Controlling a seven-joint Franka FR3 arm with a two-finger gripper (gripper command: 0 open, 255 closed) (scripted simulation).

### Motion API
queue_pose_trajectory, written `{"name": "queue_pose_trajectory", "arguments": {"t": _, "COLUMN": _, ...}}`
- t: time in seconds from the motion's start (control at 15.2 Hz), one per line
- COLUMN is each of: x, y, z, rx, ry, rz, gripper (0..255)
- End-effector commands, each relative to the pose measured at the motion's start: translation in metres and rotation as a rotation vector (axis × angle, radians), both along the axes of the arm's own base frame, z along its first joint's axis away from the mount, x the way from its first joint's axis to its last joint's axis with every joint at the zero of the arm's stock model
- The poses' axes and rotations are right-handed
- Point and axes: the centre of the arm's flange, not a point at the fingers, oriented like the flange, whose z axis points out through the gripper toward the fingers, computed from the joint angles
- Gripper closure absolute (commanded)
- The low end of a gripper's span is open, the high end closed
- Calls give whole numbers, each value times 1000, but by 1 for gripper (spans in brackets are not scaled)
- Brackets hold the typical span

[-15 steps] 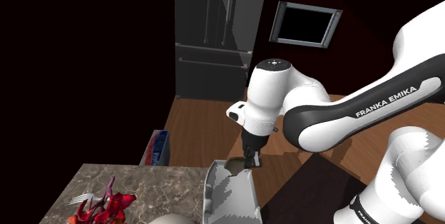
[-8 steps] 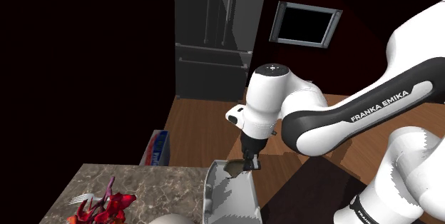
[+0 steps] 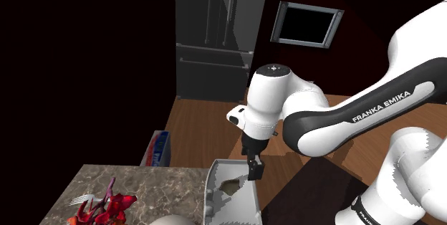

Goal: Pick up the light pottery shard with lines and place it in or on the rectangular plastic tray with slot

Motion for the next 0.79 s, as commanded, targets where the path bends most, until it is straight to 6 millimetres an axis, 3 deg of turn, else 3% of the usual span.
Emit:
{"name": "queue_pose_trajectory", "arguments": {"t": 0.0, "x": 0, "y": 1, "z": 13, "rx": 0, "ry": 0, "rz": 0, "gripper": 0}}
{"name": "queue_pose_trajectory", "arguments": {"t": 0.2, "x": -1, "y": 3, "z": 50, "rx": 0, "ry": 0, "rz": 0, "gripper": 0}}
{"name": "queue_pose_trajectory", "arguments": {"t": 0.73, "x": -1, "y": 3, "z": 50, "rx": 0, "ry": 0, "rz": 0, "gripper": 0}}
